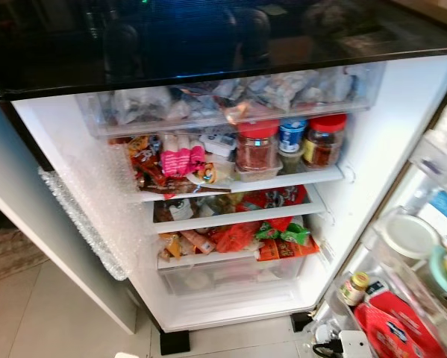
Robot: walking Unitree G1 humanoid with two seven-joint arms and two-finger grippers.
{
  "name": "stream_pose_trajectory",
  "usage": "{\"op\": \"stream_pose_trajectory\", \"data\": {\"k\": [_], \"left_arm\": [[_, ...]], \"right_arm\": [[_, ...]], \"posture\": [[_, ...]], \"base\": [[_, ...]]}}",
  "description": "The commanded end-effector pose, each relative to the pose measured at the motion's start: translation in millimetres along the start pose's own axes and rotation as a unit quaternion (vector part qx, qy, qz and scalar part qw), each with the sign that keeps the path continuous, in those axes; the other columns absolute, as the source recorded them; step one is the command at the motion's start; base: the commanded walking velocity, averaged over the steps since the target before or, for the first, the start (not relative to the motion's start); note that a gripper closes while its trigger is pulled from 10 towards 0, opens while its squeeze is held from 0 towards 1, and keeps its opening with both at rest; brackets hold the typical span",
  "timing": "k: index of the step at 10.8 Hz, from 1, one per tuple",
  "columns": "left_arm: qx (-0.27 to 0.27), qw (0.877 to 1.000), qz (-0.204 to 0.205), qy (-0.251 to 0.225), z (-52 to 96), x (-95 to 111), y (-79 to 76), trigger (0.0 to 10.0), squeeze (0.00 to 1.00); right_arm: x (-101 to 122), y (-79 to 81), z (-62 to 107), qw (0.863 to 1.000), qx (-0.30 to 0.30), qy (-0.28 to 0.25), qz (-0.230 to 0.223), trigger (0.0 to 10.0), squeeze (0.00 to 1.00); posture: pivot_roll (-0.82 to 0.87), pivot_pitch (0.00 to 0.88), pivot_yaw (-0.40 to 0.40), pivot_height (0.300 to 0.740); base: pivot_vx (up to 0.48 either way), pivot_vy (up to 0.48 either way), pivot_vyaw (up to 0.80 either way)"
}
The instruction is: Restocking fridge
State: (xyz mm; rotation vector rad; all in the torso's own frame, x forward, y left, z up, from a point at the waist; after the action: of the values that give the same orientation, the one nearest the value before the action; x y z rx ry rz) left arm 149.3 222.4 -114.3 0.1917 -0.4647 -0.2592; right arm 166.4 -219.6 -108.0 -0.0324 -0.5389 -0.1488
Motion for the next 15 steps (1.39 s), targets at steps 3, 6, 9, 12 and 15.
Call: {"op": "stream_pose_trajectory", "data": {"k": [3,6,9,12,15], "left_arm": [[0.017,0.998,0.030,-0.043,1.4,6,5.8,10.0,0.00],[0.009,0.997,0.039,-0.066,1.9,11,6.3,10.0,0.00],[0.013,0.995,0.041,-0.091,2.2,20,9.5,10.0,0.00],[0.026,0.992,0.037,-0.115,3.6,25,11.4,10.0,0.00],[0.030,0.939,0.040,-0.341,21.8,149,18.2,10.0,0.00]], "right_arm": [[1,3.2,-0.5,1.000,0.006,0.001,0.004,10.0,0.00],[1,5.3,-0.9,1.000,0.009,0.001,0.006,10.0,0.00],[6,8.8,-2.0,1.000,0.012,-0.002,0.008,10.0,0.00],[7,8.5,-2.1,1.000,0.010,-0.004,0.007,10.0,0.00],[7,7.6,-2.1,1.000,0.007,-0.004,0.010,10.0,0.00]], "posture": [[-0.09,0.000,0.026,0.740],[-0.08,0.000,0.028,0.740],[-0.10,0.000,0.046,0.740],[-0.13,0.000,0.056,0.740],[-0.13,0.000,0.056,0.740]], "base": [[0.000,0.000,0.00],[0.000,0.000,0.00],[0.000,0.000,0.00],[0.000,0.000,0.00],[0.000,0.000,0.00]]}}
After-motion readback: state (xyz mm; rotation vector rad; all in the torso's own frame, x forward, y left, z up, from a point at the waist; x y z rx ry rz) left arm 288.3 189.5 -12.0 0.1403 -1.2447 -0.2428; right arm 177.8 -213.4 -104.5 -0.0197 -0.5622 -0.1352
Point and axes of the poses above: a point about 5 cm out from each wrist's last joint towards the gripper, its own z axis pointing back from the gripper into the wrist, its own x axis along the axis of the wrist's last joint, y = z × x, the point moved 2 cm from there along -z, pointing out of the wrist towards the gripper, and after that the axes turned 5 degrees about -z, right-handed, at the moved point
